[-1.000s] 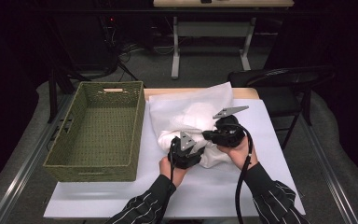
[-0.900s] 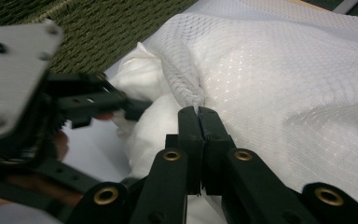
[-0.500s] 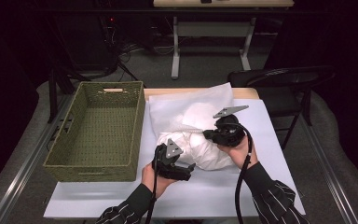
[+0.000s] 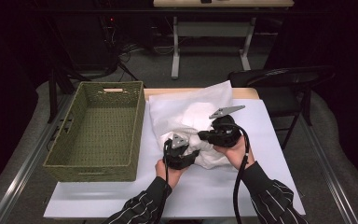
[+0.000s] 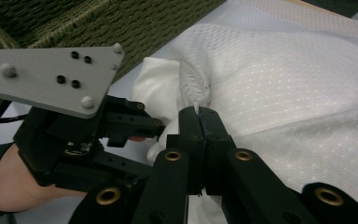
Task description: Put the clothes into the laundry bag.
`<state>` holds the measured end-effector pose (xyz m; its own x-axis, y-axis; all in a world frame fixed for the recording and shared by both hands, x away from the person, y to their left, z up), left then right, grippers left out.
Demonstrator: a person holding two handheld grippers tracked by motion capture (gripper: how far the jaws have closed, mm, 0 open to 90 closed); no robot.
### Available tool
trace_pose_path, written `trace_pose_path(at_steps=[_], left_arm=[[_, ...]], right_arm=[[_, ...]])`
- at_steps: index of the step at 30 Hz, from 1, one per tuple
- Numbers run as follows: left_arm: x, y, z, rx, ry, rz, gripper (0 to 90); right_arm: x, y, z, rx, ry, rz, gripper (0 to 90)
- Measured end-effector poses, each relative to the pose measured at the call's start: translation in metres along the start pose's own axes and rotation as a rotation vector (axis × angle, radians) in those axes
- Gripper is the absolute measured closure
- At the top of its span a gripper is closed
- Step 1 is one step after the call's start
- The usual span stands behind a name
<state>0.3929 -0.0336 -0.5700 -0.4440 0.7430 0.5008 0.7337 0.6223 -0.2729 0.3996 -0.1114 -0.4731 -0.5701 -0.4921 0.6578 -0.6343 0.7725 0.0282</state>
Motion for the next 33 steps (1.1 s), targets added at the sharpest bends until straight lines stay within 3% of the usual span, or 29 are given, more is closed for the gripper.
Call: trace_pose_path(at_steps=[6, 8, 10, 13, 14, 16, 21, 33], left_arm=[[0.008, -0.004, -0.029, 0.005, -0.092, -0.051, 69.2], [0.013, -0.004, -0.039, 0.010, -0.154, -0.087, 70.1], [0.012, -0.005, -0.045, 0.006, -0.178, -0.099, 70.3], [0.003, -0.003, -0.044, -0.002, -0.161, -0.116, 69.5], [-0.009, 0.005, -0.038, -0.020, -0.117, -0.140, 68.5], [-0.016, 0.009, -0.032, -0.032, -0.083, -0.129, 63.3], [-0.005, 0.006, -0.022, -0.092, -0.051, -0.108, 45.7], [0.031, -0.008, -0.006, -0.136, 0.030, -0.037, 13.3]], right_arm=[[0.009, -0.002, -0.010, -0.026, -0.043, -0.033, 89.9], [0.016, 0.001, -0.014, -0.016, -0.059, -0.066, 90.0], [0.022, 0.004, -0.018, -0.005, -0.078, -0.067, 89.9], [0.018, -0.002, -0.013, -0.017, -0.061, -0.042, 89.9], [0.014, -0.006, -0.008, -0.016, -0.041, -0.024, 89.9], [0.004, -0.013, 0.001, -0.041, -0.003, -0.015, 89.8], [0.001, -0.018, 0.006, -0.037, 0.010, 0.011, 89.5], [0.001, -0.018, 0.005, -0.023, 0.011, 0.035, 89.3]])
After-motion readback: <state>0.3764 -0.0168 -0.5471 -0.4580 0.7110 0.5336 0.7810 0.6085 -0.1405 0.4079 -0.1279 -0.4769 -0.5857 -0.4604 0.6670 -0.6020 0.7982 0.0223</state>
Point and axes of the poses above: each handheld gripper's, and its own axes: x roughly backward along the jaws, z roughly out of its underside, y roughly to its left, the point moved 8 cm from there along -x, roughly forward along the jaws, and after that the axes turned 9 degrees about z, right-handed, at the moved point
